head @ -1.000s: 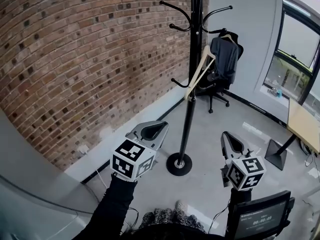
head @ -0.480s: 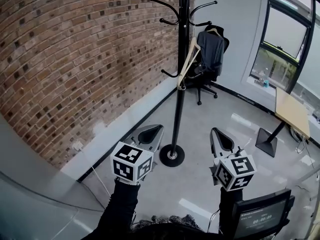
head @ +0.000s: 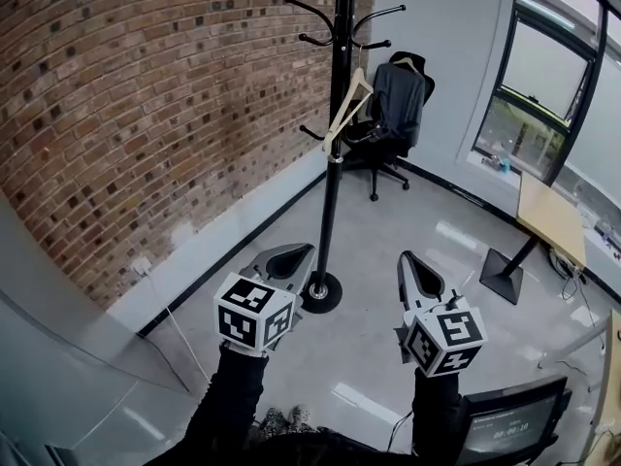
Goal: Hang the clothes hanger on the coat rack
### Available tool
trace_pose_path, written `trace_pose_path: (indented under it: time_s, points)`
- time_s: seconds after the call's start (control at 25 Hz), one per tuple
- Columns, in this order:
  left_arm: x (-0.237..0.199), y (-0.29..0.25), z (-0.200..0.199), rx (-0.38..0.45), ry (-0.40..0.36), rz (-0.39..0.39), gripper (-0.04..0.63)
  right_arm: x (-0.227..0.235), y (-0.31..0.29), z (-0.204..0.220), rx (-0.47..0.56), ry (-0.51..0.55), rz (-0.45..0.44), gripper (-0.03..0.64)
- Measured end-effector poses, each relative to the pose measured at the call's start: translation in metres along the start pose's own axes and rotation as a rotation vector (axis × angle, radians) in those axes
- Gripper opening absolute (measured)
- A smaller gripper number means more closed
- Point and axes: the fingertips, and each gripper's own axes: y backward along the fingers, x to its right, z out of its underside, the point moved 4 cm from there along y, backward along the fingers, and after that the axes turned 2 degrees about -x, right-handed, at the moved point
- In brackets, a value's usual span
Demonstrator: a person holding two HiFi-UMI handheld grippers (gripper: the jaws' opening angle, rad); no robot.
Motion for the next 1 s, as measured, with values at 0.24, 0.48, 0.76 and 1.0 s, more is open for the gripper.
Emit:
trace_pose_path:
  time_s: [0.24, 0.48, 0.76, 1.0]
  points:
    - [0.046, 0.024, 0.008, -0.004, 0.005, 0.003, 0.008, -0.014, 0.046, 0.003, -0.012, 0.048, -0.032, 0.009]
    - [0.078, 0.057, 0.019, -0.020, 0.012, -0.030, 0.008, -0.025, 0.089, 0.011, -0.027, 0.043, -0.025, 0.009]
    - [0.101, 0.086, 0.029, -0.024, 0.029, -0.049, 0.008, -0.030, 0.126, 0.016, -0.030, 0.021, -0.008, 0.009]
    - [0.118, 0.096, 0.032, -0.031, 0.025, -0.048, 0.008, -0.031, 0.148, 0.019, -0.031, 0.029, -0.003, 0.008]
